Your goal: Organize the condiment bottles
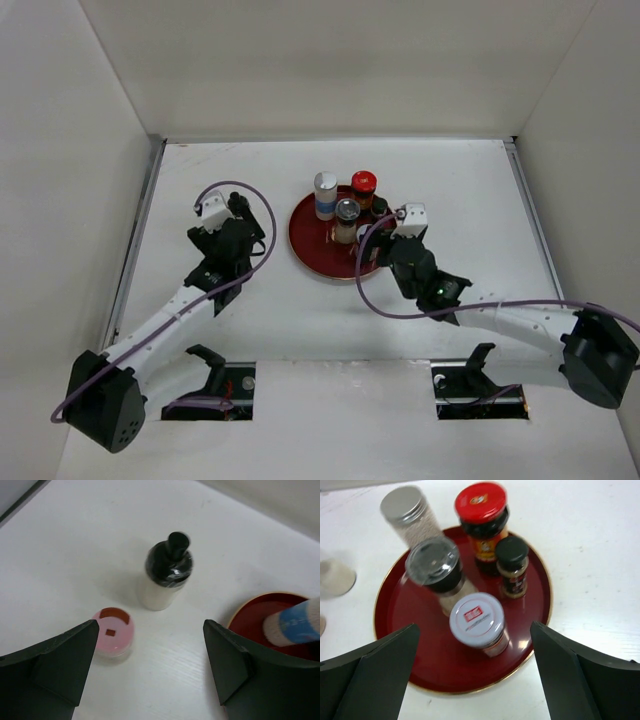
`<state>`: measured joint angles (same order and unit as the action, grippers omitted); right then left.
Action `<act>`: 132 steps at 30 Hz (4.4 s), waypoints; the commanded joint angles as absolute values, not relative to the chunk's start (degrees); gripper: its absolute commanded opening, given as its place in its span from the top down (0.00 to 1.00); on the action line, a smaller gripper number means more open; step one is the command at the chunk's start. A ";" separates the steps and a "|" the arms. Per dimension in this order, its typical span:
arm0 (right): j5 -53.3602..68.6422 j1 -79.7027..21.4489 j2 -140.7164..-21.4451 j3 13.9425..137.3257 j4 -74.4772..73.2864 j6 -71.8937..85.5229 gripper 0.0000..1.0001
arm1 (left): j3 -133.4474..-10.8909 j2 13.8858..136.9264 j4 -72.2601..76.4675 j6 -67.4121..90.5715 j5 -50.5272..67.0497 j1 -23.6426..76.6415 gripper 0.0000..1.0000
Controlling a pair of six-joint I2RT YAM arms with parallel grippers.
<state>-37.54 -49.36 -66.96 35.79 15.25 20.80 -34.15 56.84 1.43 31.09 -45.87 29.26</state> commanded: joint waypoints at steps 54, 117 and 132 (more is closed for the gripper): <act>-38.58 -51.46 -63.02 29.62 24.17 21.36 0.13 | -64.08 97.03 9.49 27.60 -36.47 39.06 0.61; -38.23 -50.67 -65.13 29.79 25.22 21.27 0.00 | -52.03 92.11 12.22 24.17 -36.83 17.80 0.36; -38.23 -50.58 -64.25 29.53 25.22 21.27 0.00 | -46.42 74.91 9.68 23.64 -38.23 24.72 0.58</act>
<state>-37.71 -50.68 -65.25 29.34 21.54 21.19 -47.29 84.77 7.18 23.73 -36.71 21.23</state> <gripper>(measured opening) 0.998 0.582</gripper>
